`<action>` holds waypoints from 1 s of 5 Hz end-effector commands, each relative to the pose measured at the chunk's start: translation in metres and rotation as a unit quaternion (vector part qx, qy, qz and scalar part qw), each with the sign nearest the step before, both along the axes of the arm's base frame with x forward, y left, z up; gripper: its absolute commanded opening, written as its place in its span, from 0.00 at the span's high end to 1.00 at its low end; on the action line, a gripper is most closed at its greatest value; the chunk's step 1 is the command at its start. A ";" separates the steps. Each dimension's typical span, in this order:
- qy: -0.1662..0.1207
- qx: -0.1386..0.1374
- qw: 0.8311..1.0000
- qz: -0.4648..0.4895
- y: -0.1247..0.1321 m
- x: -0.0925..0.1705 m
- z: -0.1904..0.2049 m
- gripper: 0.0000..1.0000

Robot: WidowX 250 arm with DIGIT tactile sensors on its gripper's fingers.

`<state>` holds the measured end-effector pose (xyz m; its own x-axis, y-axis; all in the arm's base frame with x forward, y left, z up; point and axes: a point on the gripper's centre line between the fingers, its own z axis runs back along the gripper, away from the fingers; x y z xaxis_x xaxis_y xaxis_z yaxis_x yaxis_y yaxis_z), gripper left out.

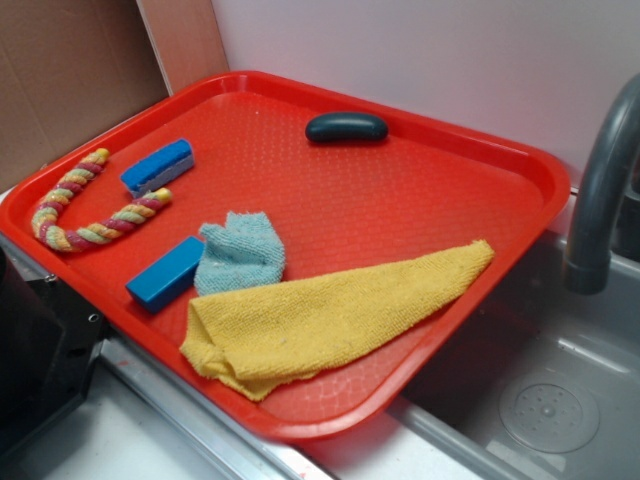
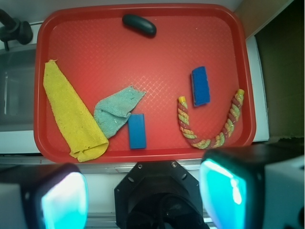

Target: Grab the multicolored rope.

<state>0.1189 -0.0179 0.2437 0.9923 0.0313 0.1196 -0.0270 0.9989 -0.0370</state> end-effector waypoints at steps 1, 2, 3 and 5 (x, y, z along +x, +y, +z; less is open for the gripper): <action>0.000 0.000 1.000 0.000 0.000 0.000 0.000 0.00; 0.021 0.007 0.998 0.063 0.043 0.003 -0.049 0.00; 0.001 0.006 0.996 0.090 0.068 0.010 -0.089 0.00; 0.028 -0.038 0.998 0.037 0.079 0.026 -0.185 0.00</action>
